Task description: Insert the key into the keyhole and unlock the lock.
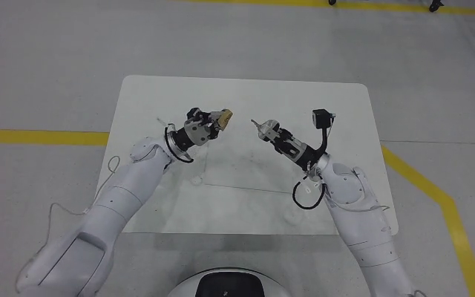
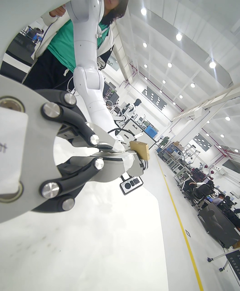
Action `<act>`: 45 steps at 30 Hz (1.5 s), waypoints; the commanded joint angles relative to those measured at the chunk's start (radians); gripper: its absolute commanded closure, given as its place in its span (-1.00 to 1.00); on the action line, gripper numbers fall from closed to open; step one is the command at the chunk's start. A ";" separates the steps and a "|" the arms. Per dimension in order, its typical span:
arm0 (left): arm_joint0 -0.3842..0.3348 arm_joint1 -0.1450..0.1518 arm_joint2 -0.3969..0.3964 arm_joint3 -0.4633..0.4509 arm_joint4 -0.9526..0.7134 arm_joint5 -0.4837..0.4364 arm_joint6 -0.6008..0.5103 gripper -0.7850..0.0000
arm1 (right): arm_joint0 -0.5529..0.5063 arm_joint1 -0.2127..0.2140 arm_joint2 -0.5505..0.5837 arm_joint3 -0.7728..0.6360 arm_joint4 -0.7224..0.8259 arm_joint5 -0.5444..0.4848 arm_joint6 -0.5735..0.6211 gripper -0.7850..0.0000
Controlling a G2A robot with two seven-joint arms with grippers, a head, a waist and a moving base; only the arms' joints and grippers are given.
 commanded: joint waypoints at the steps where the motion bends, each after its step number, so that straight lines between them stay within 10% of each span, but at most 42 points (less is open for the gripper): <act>1: 0.001 0.000 0.000 -0.002 0.000 -0.002 0.002 1.00 | -0.004 0.000 -0.001 -0.008 -0.015 0.010 -0.004 1.00; 29: -0.018 -0.091 0.038 -0.113 -0.035 0.002 0.301 1.00 | 0.030 0.039 0.192 -0.085 -0.134 -0.012 0.004 1.00; 45: -0.051 -0.136 0.056 -0.085 0.166 -0.224 0.382 1.00 | -0.064 0.061 0.227 -0.245 0.116 0.390 0.253 1.00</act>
